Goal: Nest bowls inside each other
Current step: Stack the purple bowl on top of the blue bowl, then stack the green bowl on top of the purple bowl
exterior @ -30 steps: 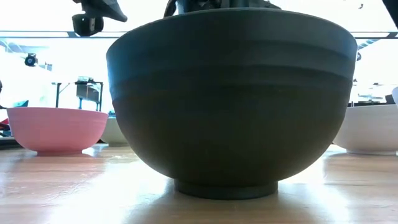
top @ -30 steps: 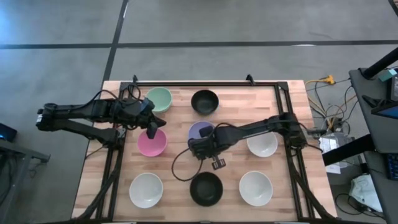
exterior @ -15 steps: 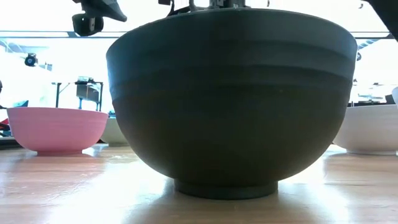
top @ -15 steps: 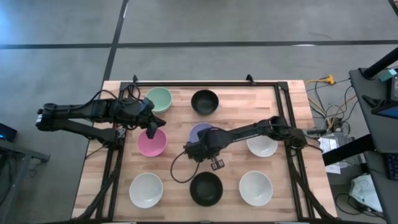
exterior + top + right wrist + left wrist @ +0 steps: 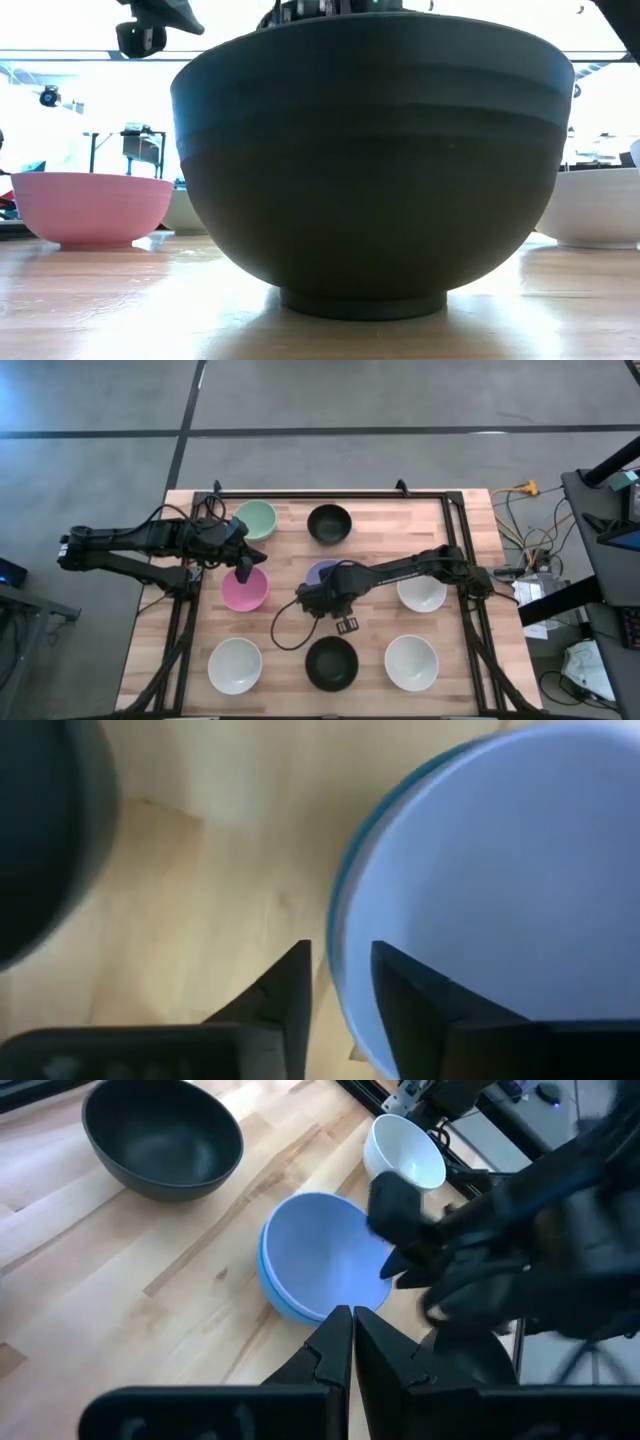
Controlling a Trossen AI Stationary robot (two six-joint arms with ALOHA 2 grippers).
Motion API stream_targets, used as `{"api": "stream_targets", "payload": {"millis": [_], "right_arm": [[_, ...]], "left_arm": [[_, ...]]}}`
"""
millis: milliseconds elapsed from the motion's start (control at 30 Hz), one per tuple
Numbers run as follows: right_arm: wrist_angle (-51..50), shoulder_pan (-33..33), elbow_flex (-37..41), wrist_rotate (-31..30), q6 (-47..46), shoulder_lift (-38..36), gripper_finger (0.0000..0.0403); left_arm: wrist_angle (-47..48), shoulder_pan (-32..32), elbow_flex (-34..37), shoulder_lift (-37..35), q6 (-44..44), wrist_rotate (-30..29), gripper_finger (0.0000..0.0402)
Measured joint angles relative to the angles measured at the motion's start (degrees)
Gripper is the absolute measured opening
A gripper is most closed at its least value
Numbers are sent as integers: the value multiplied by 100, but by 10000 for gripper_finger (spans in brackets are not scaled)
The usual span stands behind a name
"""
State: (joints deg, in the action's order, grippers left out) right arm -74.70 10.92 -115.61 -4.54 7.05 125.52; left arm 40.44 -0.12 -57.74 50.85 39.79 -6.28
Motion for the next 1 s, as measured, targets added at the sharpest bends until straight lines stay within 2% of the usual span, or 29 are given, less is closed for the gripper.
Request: {"api": "stream_targets", "payload": {"millis": [267,400,533,767,867,1000], "right_arm": [[-319,-28,-333,0,-334,-805,133],[-50,-33,80,0,-1033,-1641,129],[1083,-17,1043,-138,-1701,-2609,117],[3141,35,3326,-306,-2509,-4422,95],[4310,31,4304,-307,-2843,-5164,87],[6307,-8,5487,-310,-3184,-5984,77]], "left_arm": [[-1,-2,0,0,23,15,0],[-8,-7,0,61,33,42,0],[-16,-4,0,284,31,44,0],[-43,46,0,887,34,-84,0],[-40,328,-2,1179,39,-288,0],[-40,972,-101,1523,-9,4,0]]}}
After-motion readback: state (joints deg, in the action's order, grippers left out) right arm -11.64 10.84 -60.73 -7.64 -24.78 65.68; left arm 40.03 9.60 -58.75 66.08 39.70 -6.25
